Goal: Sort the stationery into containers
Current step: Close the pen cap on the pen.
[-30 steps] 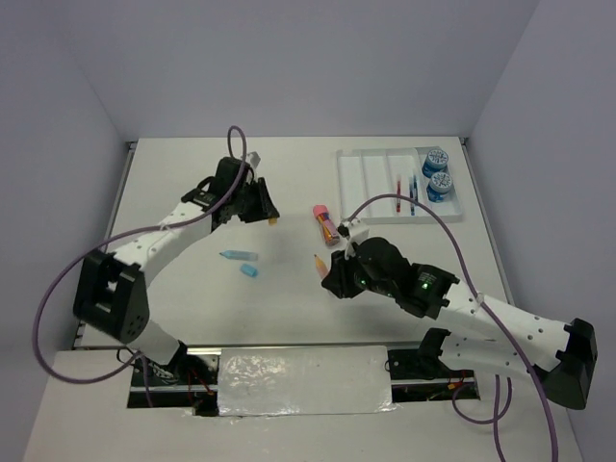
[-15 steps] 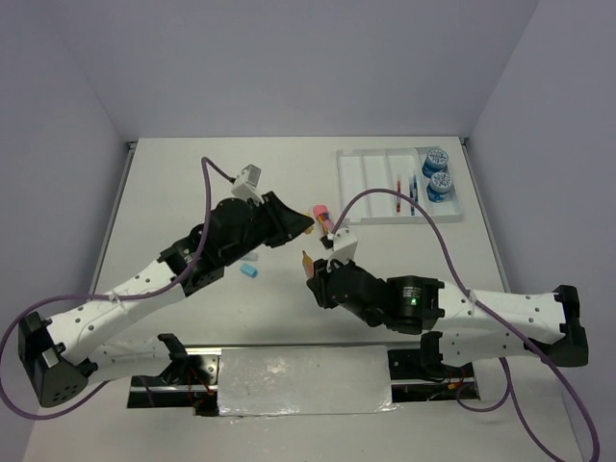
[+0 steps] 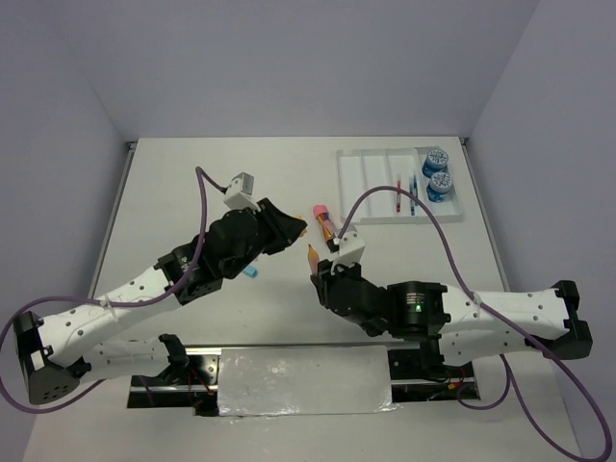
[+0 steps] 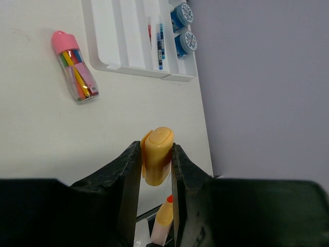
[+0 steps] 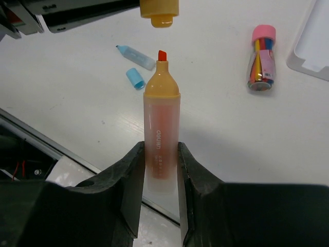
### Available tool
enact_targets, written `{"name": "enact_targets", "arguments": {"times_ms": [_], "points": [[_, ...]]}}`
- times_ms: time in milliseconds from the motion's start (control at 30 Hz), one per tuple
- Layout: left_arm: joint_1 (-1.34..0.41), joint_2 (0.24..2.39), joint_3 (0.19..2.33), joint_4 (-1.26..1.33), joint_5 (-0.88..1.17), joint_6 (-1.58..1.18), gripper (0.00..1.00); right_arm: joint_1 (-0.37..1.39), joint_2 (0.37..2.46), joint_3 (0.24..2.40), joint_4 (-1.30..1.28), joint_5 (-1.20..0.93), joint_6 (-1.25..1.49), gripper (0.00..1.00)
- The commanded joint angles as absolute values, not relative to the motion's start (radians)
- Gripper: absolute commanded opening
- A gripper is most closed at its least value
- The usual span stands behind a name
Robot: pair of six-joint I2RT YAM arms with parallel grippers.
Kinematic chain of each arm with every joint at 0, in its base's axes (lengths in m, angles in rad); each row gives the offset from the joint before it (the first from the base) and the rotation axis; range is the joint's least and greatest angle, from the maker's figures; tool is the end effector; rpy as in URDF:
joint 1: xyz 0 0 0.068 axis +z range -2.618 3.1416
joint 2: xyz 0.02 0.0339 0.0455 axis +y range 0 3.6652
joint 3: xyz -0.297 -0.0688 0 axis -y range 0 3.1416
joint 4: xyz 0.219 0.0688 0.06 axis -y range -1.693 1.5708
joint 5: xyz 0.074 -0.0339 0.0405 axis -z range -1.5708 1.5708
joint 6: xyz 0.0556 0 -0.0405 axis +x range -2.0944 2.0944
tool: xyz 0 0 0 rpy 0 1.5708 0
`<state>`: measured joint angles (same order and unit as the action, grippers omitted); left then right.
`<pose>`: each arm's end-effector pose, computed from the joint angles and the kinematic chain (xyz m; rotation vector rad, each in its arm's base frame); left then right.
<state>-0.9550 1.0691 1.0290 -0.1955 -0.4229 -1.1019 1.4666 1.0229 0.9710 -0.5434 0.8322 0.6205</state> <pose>0.1455 -0.1661 0.3960 -0.4590 1.8668 -1.0698 0.0595 0.1741 0.3531 -0.3805 1.9493 0.4566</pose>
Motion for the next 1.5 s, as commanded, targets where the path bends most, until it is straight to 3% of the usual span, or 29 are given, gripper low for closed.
{"name": "enact_targets", "arguments": {"times_ms": [0, 1467], "points": [[-0.973, 1.083, 1.085, -0.181, -0.457, -1.074, 0.00, 1.477, 1.028, 1.031, -0.535, 0.896, 0.607, 0.00], [-0.982, 1.088, 1.040, -0.121, -0.407, -1.066, 0.00, 1.379, 1.068, 1.075, -0.492, 0.804, 0.534, 0.00]]}}
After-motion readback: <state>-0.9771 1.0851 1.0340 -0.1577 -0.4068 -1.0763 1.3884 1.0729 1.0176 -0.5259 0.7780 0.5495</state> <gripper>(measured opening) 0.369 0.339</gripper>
